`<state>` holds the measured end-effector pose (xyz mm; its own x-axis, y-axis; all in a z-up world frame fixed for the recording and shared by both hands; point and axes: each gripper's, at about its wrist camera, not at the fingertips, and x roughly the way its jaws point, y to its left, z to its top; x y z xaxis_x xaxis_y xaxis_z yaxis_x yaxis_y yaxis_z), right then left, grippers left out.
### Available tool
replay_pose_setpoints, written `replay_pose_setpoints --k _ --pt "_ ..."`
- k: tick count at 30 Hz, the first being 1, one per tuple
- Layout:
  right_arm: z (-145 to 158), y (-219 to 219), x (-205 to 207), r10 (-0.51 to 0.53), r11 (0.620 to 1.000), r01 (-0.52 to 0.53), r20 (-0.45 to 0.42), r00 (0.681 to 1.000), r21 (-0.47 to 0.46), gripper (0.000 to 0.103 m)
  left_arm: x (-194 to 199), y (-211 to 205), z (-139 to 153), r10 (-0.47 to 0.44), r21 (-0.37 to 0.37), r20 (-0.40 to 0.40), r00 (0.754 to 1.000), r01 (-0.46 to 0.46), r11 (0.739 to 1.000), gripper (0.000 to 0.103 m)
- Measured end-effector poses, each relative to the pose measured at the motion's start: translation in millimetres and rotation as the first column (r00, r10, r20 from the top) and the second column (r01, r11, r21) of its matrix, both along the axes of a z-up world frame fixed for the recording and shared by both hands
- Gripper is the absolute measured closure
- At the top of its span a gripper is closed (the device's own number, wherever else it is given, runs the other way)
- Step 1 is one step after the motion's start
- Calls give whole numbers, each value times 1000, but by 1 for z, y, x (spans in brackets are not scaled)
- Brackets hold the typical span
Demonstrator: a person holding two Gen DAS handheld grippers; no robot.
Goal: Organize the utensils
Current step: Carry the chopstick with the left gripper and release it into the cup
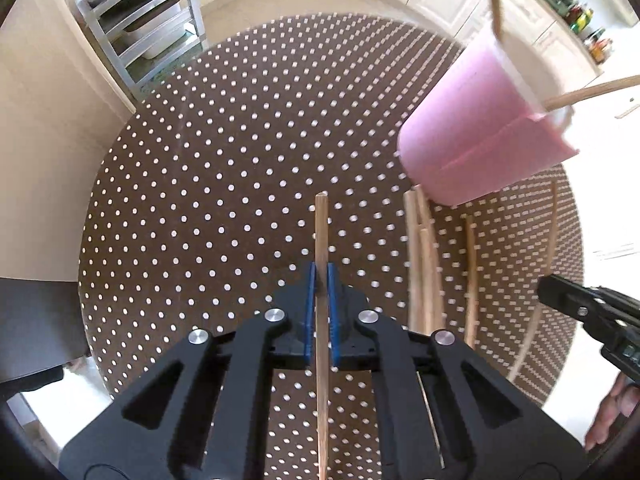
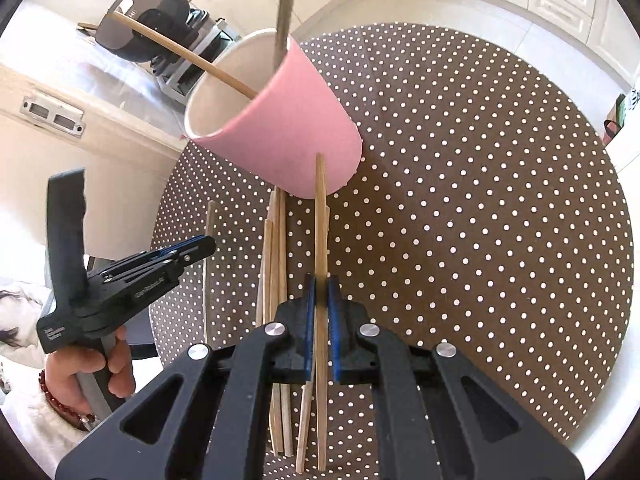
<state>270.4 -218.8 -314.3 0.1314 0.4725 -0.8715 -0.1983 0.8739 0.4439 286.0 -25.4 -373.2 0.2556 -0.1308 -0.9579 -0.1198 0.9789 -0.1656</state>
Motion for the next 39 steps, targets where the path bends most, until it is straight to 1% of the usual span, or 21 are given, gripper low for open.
replay_pose_setpoints --k 5,9,13,15,18,21,22,25,31,39 --pt "24 -6 -10 -34 999 34 39 999 6 98 -17 15 40 -3 -62 86 996 8 998 97" --pt "51 -7 -22 -64 998 62 95 993 22 97 -34 33 77 5 -116 179 984 16 993 97" --pt "80 6 -42 -83 996 79 166 983 30 98 -51 44 111 9 -161 262 965 34 986 97" --pt "99 15 -54 -92 996 88 214 972 29 98 -60 54 125 10 -179 295 955 45 983 97" --pt "114 35 -67 -106 994 105 286 952 19 98 -67 60 152 1 -198 347 938 72 977 97" --pt "131 42 -75 -119 993 120 341 933 19 98 -77 59 178 -3 -212 396 918 94 973 97" --pt "132 44 -75 -123 992 124 352 928 21 98 -78 59 186 -5 -218 413 911 104 970 97" --pt "147 48 -81 -134 991 135 391 910 26 98 -82 57 204 -16 -214 455 890 127 969 97" --pt "167 47 -79 -148 989 144 452 880 42 98 -85 56 231 -24 -221 516 856 161 962 97" --pt "198 51 -63 -126 990 144 553 823 12 98 -71 56 257 -2 -223 574 819 159 962 97"
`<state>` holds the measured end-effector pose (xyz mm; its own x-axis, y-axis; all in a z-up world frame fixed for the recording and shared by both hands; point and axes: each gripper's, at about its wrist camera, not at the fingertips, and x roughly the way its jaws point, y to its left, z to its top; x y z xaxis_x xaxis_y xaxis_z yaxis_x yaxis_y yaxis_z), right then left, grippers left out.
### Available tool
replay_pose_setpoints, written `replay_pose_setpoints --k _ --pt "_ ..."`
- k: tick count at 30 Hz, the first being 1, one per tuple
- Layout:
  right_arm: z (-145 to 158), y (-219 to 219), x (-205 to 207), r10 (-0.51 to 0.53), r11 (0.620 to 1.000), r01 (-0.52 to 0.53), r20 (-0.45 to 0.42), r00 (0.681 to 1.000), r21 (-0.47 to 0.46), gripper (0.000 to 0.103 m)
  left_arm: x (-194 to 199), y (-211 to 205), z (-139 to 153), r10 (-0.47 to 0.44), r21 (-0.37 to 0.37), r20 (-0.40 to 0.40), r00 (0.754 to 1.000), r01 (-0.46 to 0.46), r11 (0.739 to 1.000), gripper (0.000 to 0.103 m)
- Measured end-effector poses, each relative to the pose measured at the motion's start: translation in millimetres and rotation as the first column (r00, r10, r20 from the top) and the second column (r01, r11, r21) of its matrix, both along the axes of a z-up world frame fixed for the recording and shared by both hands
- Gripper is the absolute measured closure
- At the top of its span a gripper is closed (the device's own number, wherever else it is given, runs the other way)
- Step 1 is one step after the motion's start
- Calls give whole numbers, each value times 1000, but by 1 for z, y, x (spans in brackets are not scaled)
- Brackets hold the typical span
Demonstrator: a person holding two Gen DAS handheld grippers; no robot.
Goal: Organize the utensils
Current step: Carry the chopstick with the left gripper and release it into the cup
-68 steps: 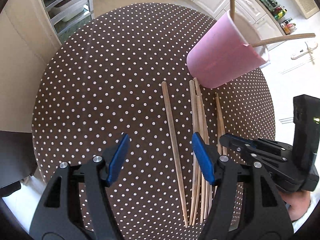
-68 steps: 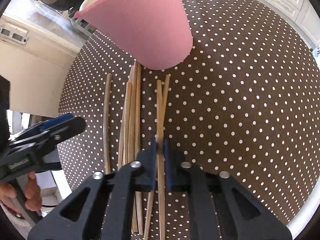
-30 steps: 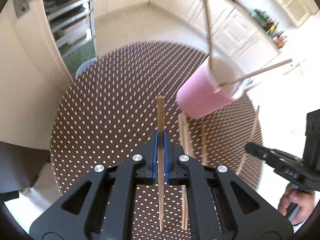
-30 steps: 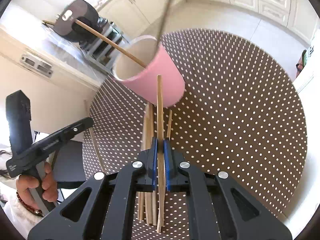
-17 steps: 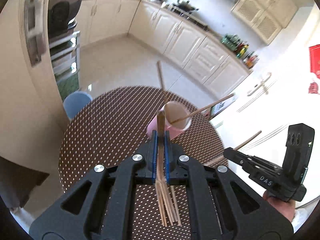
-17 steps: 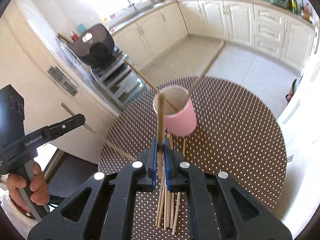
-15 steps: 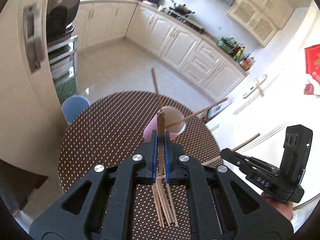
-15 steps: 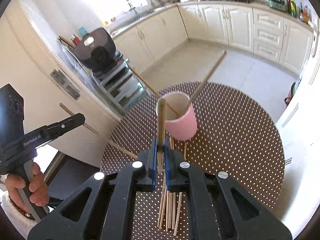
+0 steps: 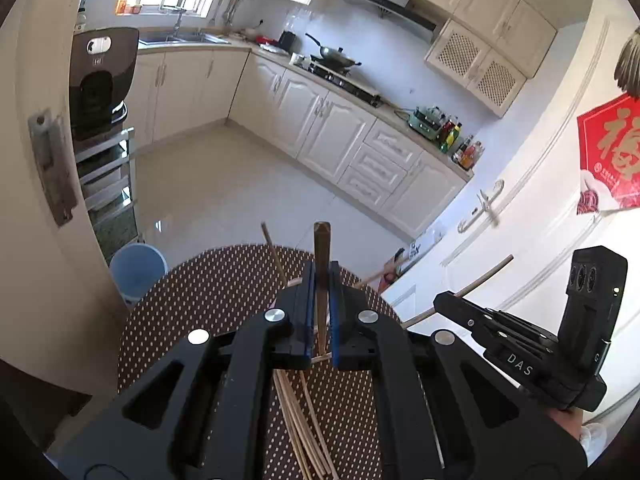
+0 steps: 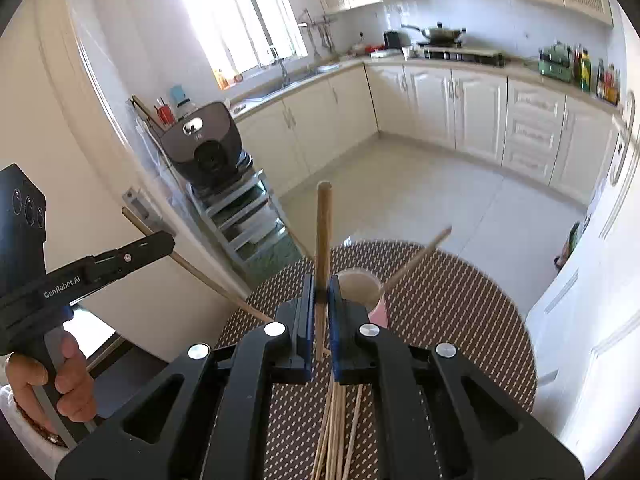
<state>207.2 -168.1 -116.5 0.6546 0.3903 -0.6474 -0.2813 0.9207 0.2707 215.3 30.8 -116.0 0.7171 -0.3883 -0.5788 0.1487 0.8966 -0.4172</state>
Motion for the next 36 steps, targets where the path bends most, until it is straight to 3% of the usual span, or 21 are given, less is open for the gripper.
replay_pose_setpoints --k 8,14,25,36 --pt "13 -1 27 0 1000 1 53 999 -31 98 25 -7 14 59 23 47 997 -60 998 97" --pt "2 -3 42 -1 997 5 59 998 -74 98 46 -18 0 85 76 27 996 -87 993 97" --pt "-51 4 49 1 994 -5 -40 999 -109 98 54 -37 -59 39 136 -99 994 -25 990 97" --pt "-79 7 46 -19 996 6 -144 989 -91 96 53 -42 -84 18 160 -195 981 14 987 94"
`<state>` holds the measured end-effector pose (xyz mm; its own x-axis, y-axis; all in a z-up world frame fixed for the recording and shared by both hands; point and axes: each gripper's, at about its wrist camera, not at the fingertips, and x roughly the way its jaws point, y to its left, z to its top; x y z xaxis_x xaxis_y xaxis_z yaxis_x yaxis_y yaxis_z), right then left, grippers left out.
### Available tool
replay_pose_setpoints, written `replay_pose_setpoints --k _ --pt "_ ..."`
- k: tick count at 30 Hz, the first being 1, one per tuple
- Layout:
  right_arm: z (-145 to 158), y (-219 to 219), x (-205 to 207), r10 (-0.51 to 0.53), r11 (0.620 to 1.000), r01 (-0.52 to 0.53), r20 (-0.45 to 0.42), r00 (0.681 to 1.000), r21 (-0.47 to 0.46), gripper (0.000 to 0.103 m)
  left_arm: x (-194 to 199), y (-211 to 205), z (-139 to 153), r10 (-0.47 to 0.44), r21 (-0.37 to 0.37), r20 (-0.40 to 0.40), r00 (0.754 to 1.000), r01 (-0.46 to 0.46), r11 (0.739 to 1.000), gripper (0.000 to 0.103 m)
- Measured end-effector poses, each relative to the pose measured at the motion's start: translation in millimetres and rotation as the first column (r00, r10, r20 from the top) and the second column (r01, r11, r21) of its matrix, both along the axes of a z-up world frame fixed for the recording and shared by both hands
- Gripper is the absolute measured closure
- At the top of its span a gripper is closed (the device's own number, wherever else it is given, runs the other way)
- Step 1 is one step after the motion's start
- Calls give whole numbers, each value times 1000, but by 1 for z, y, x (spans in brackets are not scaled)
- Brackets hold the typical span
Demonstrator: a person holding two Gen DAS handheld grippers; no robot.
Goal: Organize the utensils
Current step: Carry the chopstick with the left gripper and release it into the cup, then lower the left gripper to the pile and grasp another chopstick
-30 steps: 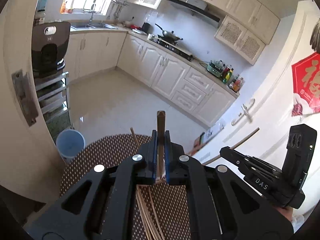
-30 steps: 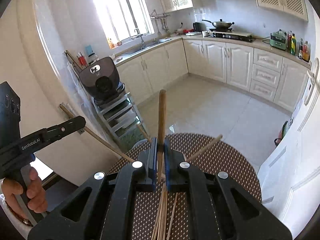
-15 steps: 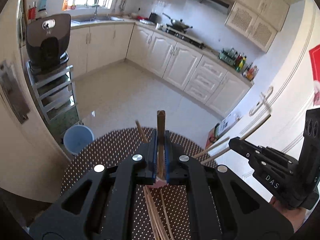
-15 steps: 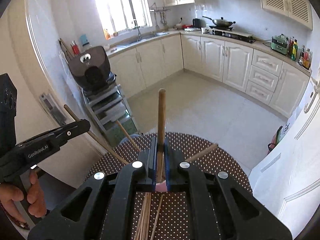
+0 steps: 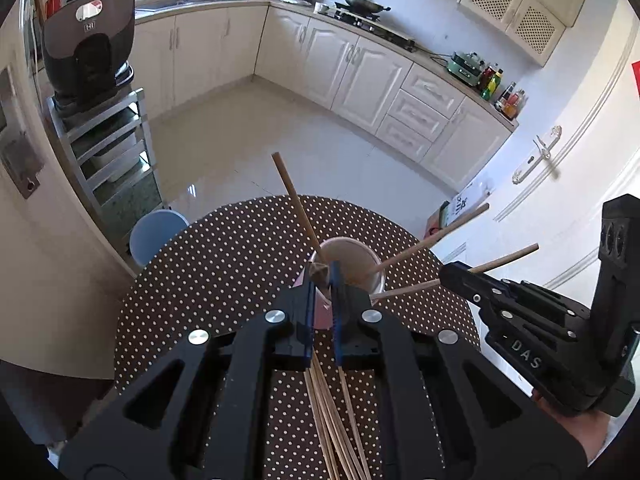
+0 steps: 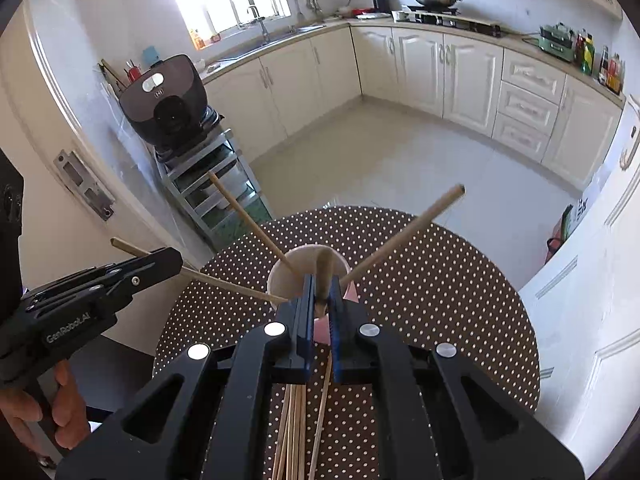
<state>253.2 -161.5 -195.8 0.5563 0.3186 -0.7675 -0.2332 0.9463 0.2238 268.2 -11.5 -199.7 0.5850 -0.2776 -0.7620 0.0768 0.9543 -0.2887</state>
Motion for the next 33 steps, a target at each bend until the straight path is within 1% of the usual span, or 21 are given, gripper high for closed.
replay_pose_setpoints --k 3,4,6,7,8,9,10,12,17,20,22,26,28,30,33 --pt "0 -1 0 -15 1000 15 -18 1000 12 94 0 0 -1 -8 1 -19 1000 8 1000 94" --pt "1 -3 -1 -17 1000 18 -18 1000 18 94 -1 0 -2 -9 6 -28 1000 9 1000 92" --pt "4 -3 -5 -24 999 25 -21 999 35 94 -3 2 -1 -5 20 -33 999 6 1000 80" --pt "5 -4 -7 -30 999 30 -20 999 39 93 -6 4 1 5 22 -23 1000 -4 1000 59" --pt "7 -4 -7 -34 998 34 -16 999 46 90 -8 5 3 16 25 -13 1000 -15 1000 43" --pt "10 -5 -9 -39 998 39 -12 999 51 84 -11 6 6 22 21 8 1000 -22 1000 43" --pt "12 -5 -11 -43 998 44 -10 999 53 81 -14 7 9 16 20 19 1000 -17 1000 43" --pt "18 -6 -17 -53 997 52 4 999 63 75 -17 9 11 14 24 19 1000 -15 1000 43" --pt "29 -10 -33 -76 994 73 35 997 81 71 -30 17 17 23 -12 21 1000 -22 1000 43" --pt "33 -13 -43 -86 993 82 44 995 85 70 -37 21 17 17 -16 20 1000 -17 1000 42" --pt "33 -16 -51 -95 992 91 43 995 87 70 -43 24 12 18 -18 11 1000 -18 1000 42" --pt "24 -19 -61 -102 992 100 21 995 77 70 -53 29 -8 16 -23 -43 999 -17 1000 42" --pt "14 -19 -67 -103 992 103 -6 995 77 70 -59 29 -21 -9 -33 -70 998 7 999 42" --pt "5 -19 -72 -100 991 103 -36 994 82 70 -62 25 -31 -27 -23 -93 995 25 999 42" --pt "-7 -18 -77 -95 992 101 -74 993 80 70 -66 20 -48 -47 -38 -138 989 42 998 42"
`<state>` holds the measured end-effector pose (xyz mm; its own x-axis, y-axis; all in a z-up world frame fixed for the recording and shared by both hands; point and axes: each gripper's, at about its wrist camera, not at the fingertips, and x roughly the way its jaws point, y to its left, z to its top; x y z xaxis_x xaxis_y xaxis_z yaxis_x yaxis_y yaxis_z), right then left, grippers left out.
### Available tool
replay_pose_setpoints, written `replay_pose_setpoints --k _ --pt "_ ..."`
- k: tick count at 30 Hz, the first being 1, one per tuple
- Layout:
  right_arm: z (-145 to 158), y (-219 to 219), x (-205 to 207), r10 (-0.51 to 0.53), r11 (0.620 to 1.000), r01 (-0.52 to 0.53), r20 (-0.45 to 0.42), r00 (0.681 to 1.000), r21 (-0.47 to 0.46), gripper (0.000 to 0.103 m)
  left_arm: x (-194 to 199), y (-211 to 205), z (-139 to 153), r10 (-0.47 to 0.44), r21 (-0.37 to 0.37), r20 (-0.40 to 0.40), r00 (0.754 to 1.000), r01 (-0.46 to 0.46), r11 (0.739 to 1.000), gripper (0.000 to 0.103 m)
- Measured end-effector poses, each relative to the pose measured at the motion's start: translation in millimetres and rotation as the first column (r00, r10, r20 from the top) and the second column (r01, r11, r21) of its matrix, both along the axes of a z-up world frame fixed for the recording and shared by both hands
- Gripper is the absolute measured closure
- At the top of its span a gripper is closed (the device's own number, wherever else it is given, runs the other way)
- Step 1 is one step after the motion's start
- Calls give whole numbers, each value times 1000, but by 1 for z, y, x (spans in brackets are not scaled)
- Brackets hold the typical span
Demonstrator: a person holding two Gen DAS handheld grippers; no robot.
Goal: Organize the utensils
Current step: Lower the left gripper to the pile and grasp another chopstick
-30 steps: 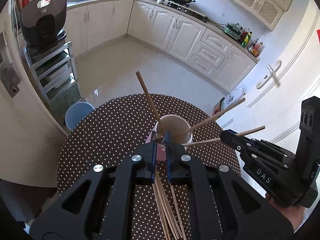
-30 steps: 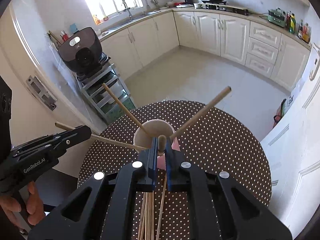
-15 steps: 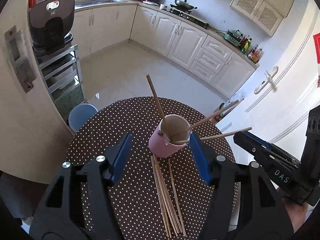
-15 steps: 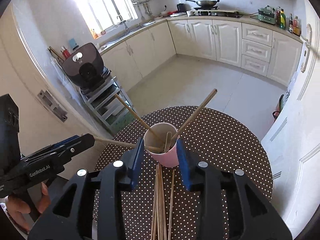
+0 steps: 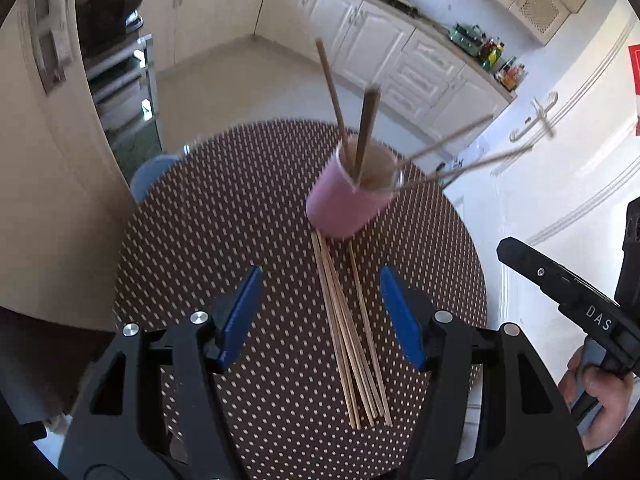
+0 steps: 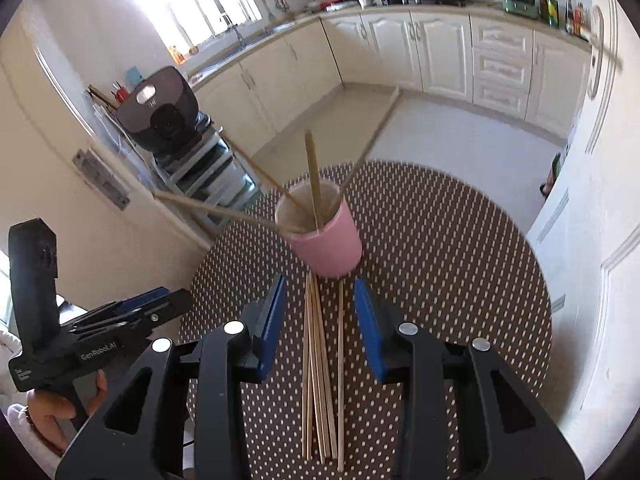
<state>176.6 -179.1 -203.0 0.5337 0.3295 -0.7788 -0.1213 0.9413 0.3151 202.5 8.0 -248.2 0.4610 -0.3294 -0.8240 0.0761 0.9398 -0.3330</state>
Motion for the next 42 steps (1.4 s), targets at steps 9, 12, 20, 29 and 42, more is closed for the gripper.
replay_pose_setpoints --k 9,12,20,29,42 --pt "-37 1 -1 34 999 -36 -107 994 -12 70 4 -28 -44 -48 -20 -134 990 45 999 42" --pt "-51 -3 2 44 999 -45 -144 989 -9 70 10 -40 -59 -57 -16 -171 984 55 998 43" --pt "-79 -20 13 61 998 -62 -227 972 0 70 35 -65 -95 -50 -16 -259 965 47 999 58" --pt "-104 -29 32 101 995 -94 -301 948 36 70 65 -79 -128 11 5 -328 945 -10 1000 69" --pt "-127 -18 60 167 985 -139 -352 921 102 70 94 -104 -149 66 42 -318 946 -56 998 83"
